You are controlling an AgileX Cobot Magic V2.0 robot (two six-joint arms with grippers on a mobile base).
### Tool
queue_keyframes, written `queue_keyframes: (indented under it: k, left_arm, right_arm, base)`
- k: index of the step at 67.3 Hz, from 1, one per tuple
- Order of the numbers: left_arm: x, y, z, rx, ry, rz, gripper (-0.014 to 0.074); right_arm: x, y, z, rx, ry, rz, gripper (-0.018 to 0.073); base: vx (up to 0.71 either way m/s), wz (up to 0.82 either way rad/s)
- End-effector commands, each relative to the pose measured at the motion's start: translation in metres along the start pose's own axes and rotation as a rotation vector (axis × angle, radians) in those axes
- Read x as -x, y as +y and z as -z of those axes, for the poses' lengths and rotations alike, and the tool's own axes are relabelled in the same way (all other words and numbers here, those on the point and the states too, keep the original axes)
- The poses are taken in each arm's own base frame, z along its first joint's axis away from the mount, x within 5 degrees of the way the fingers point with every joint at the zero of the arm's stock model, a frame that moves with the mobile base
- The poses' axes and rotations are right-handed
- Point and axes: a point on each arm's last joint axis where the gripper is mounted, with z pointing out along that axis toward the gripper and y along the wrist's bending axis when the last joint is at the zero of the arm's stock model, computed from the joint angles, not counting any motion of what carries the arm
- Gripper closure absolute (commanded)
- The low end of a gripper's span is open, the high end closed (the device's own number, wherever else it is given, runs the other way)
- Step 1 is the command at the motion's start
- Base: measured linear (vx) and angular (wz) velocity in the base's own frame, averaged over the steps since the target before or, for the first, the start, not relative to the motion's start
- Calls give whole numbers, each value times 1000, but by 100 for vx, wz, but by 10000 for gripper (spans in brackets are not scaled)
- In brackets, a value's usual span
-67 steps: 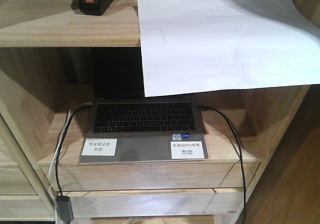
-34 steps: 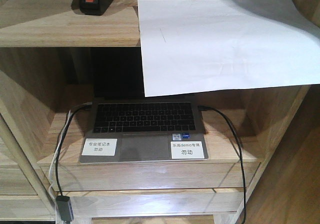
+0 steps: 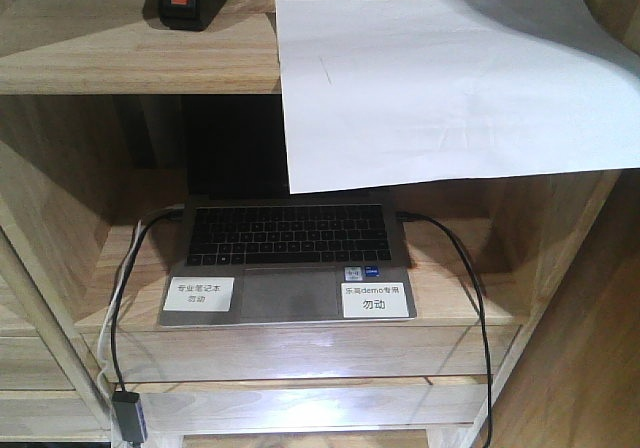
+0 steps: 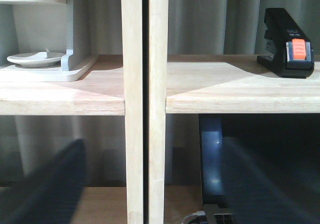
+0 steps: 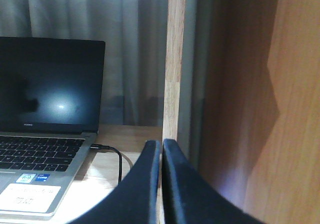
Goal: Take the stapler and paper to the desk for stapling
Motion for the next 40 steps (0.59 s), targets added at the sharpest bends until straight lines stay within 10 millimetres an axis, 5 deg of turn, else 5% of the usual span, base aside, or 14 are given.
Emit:
queue_keyframes:
  k: [1, 40]
  left_arm:
    - [16, -1, 0, -6, -96, 20, 28]
    - [19, -15, 0, -170, -128, -24, 27]
  right_arm:
    - [6, 0, 1, -3, -83, 6, 568]
    - [6, 0, 1, -3, -83, 6, 568]
  base:
    - [0, 0]
    - [0, 0]
